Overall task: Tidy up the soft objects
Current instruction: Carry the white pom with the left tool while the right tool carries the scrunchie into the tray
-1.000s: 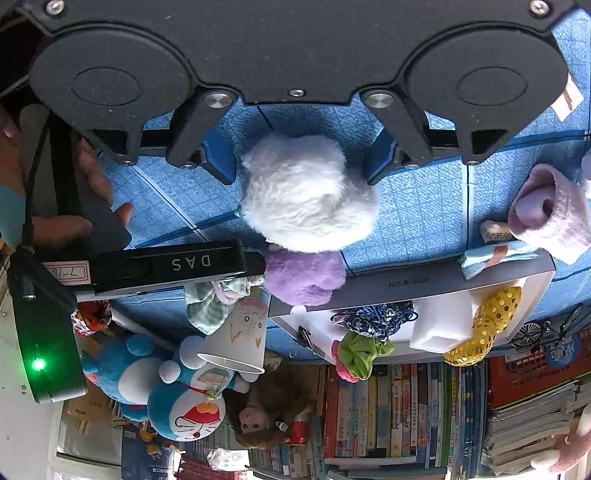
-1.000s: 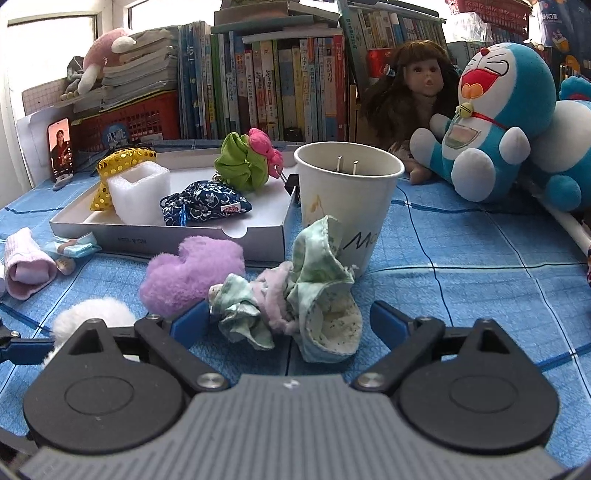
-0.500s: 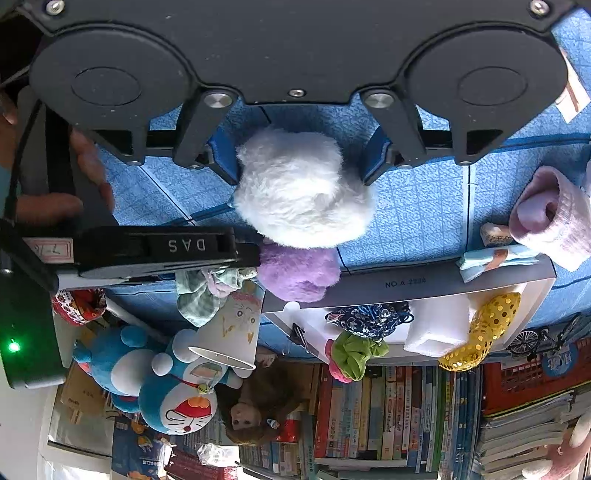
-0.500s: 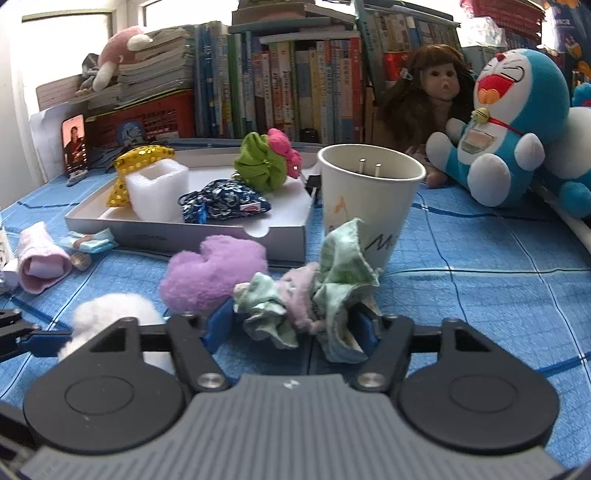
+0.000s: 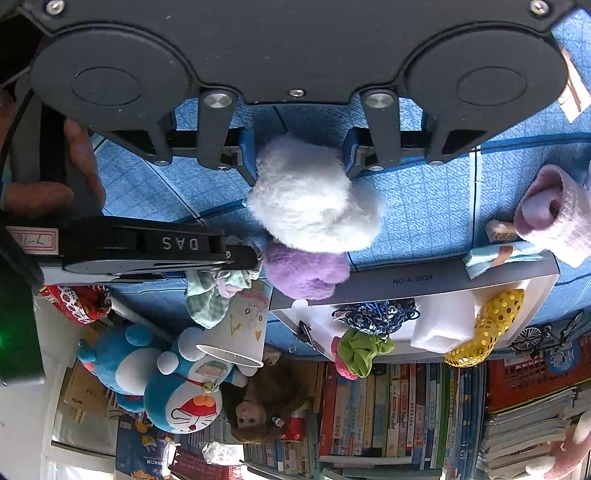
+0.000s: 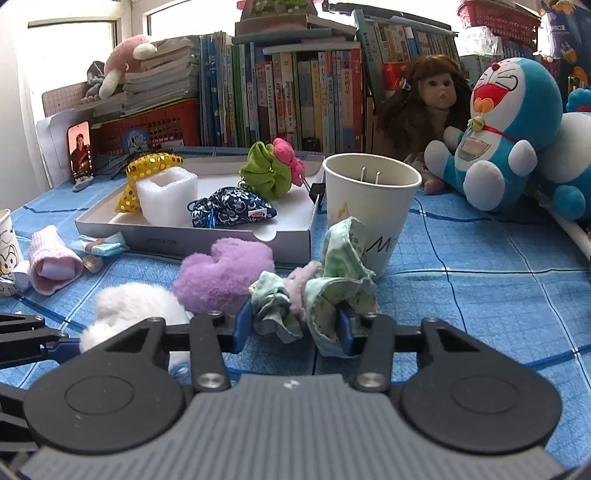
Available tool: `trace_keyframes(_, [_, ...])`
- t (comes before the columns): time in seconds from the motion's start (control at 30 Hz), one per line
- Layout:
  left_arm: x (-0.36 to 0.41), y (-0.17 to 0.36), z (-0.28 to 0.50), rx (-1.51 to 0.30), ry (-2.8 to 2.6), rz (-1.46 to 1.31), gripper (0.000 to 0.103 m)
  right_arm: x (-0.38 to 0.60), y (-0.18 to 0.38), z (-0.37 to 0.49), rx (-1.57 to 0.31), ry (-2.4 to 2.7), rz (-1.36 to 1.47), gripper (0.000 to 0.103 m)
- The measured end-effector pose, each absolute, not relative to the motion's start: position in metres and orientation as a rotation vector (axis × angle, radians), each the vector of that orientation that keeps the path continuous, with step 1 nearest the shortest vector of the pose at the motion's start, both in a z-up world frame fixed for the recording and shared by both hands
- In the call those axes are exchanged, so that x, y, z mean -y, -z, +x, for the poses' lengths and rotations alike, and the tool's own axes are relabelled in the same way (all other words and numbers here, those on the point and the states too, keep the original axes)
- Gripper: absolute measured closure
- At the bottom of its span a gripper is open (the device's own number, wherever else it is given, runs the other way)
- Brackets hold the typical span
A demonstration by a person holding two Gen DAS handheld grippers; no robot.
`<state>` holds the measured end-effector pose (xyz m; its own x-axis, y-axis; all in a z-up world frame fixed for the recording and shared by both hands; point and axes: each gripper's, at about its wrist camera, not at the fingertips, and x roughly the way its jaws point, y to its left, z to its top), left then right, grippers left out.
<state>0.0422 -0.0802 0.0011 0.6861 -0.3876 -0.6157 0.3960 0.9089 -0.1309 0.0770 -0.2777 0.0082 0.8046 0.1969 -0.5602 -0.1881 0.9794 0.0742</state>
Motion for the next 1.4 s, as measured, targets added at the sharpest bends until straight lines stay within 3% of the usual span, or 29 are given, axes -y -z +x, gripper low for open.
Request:
trace_keyframes(0.4, [0.063,-0.030,0.045,-0.626,0.392,0.008,0.062,0.280,-0.036,0.064,-0.529,-0.212,0.041,0.053])
trace_keyframes(0.87, [0.011,-0.071,0.100,-0.617,0.263,-0.110,0.062,0.255,-0.068,0.090,-0.491,-0.259,0.016,0.053])
trace_keyframes(1.4, [-0.025,-0.052,0.180,-0.755,0.176,-0.305,0.062,0.213,-0.071,0.168,-0.622,-0.261,-0.032,0.053])
